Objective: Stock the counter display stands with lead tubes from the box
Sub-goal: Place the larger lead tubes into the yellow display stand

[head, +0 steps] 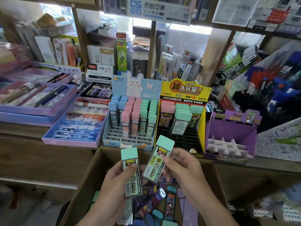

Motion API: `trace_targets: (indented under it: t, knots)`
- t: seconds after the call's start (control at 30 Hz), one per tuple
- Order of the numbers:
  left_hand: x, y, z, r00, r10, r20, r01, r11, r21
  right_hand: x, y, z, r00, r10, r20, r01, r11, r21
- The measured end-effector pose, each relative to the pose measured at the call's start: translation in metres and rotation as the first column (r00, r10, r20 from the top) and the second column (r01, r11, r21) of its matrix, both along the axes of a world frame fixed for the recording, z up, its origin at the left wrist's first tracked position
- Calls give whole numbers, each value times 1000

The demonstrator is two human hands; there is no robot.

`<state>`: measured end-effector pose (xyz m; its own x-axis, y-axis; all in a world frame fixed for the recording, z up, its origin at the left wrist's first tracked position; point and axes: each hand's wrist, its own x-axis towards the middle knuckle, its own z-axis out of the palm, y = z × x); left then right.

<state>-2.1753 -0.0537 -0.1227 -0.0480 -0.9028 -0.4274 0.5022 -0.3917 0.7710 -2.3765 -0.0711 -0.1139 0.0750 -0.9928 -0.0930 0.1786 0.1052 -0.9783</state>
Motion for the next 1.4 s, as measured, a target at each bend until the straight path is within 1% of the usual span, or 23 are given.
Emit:
trace_targets:
  t: [0.1,0.17,0.27,0.33,0.47,0.6,0.77,0.9,0.97,1.0,1.07,1.13,1.2,1.27,1.3,1.4]
  knots:
    - [1,0,-1,1000,17,-20,-17,1000,2,-8,-2,10,998,-45,-34,42,997,-71]
    - [2,-1,-3,1000,18,-22,-18,1000,-9,-14,-4,22,992,-106,-64,98,989,-114]
    - [3,-2,-4,999,23,-28,-23,1000,-20,-29,-10,37,963,-203,-179,162,963,-217]
    - [3,-2,-4,999,22,-35,-23,1000,-21,-41,-15,44,936,-240,-258,167,947,-275]
    - [1,-3,-4,999,25,-41,-26,999,-25,-62,-26,57,898,-287,-333,168,924,-342]
    - [1,-4,-5,999,28,-46,-29,999,-19,-81,-41,65,806,-351,-477,149,900,-410]
    - [2,-5,-8,999,24,-46,-25,999,-23,-92,-55,71,798,-347,-493,119,892,-435]
    - [3,-5,-8,998,17,-54,-18,1000,-21,-95,-62,69,782,-365,-505,139,892,-430]
    - [3,-5,-7,998,19,-60,-21,999,-25,-96,-64,69,726,-406,-555,152,882,-446]
    - [3,-5,-7,998,20,-61,-22,999,-27,-98,-65,70,674,-436,-596,151,871,-467]
    - [3,-5,-6,998,22,-57,-24,999,-35,-100,-68,75,564,-481,-671,114,850,-514]
    - [2,-4,-5,999,23,-48,-25,999,-42,-101,-69,82,510,-497,-702,64,836,-545]
    - [2,-4,-5,999,21,-43,-23,999,-44,-102,-69,90,509,-492,-707,39,833,-552]
    - [2,-4,-4,999,19,-47,-21,999,-44,-103,-71,94,555,-468,-688,52,845,-533]
    - [2,-4,-4,999,20,-50,-22,999,-44,-104,-73,96,562,-471,-680,64,844,-532]
    - [2,-4,-3,998,18,-54,-20,999,-43,-108,-80,98,553,-497,-669,78,830,-552]
